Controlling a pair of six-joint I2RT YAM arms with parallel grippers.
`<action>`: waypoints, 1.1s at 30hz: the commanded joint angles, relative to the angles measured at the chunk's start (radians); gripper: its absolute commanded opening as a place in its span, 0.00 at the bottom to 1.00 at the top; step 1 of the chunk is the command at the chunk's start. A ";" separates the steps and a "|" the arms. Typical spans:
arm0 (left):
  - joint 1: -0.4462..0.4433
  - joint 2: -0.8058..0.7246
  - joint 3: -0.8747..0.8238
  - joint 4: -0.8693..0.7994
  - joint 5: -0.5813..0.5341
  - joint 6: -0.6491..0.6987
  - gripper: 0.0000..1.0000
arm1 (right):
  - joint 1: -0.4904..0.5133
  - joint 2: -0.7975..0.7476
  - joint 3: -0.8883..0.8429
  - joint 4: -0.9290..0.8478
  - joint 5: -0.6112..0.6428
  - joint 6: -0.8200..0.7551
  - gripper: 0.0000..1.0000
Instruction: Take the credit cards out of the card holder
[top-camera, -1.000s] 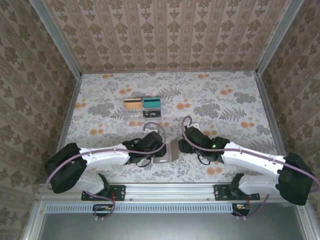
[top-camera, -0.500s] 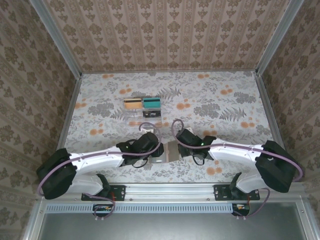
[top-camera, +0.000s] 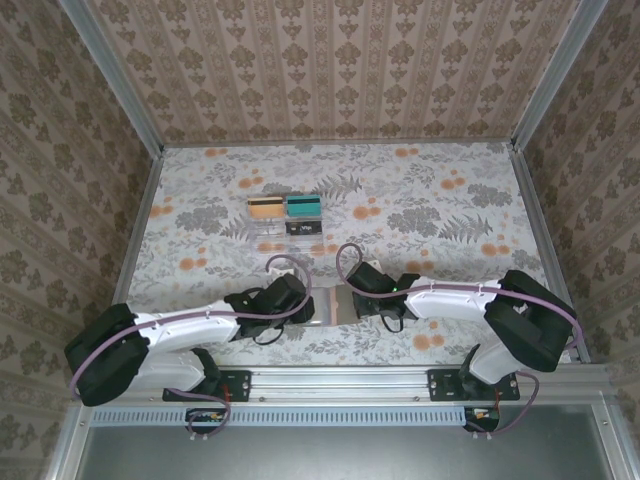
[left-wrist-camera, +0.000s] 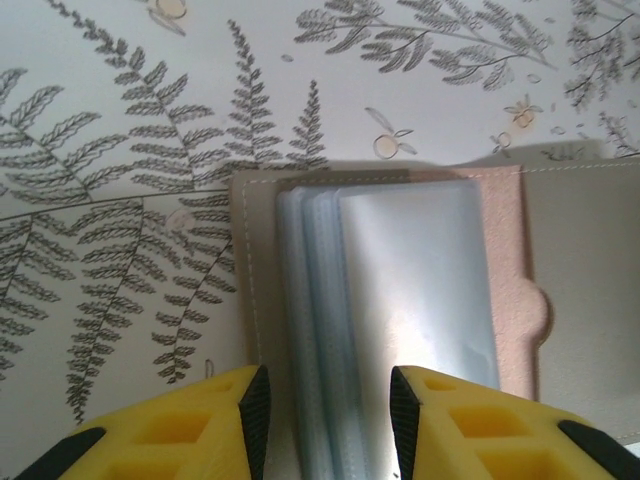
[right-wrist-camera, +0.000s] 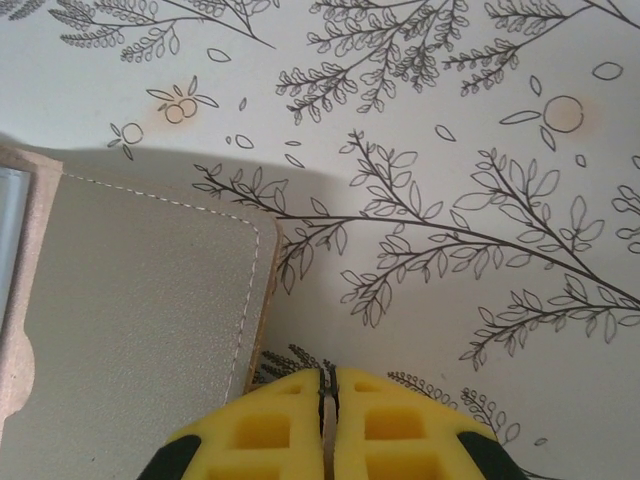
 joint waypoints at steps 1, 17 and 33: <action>0.010 -0.014 -0.022 0.042 0.003 -0.012 0.40 | 0.007 0.015 -0.013 0.016 -0.008 0.021 0.07; 0.015 0.071 -0.038 0.148 0.060 -0.012 0.41 | 0.027 0.037 -0.024 0.045 -0.013 0.039 0.07; 0.002 0.086 -0.058 0.460 0.239 0.013 0.58 | 0.029 0.047 -0.020 0.072 -0.032 0.048 0.08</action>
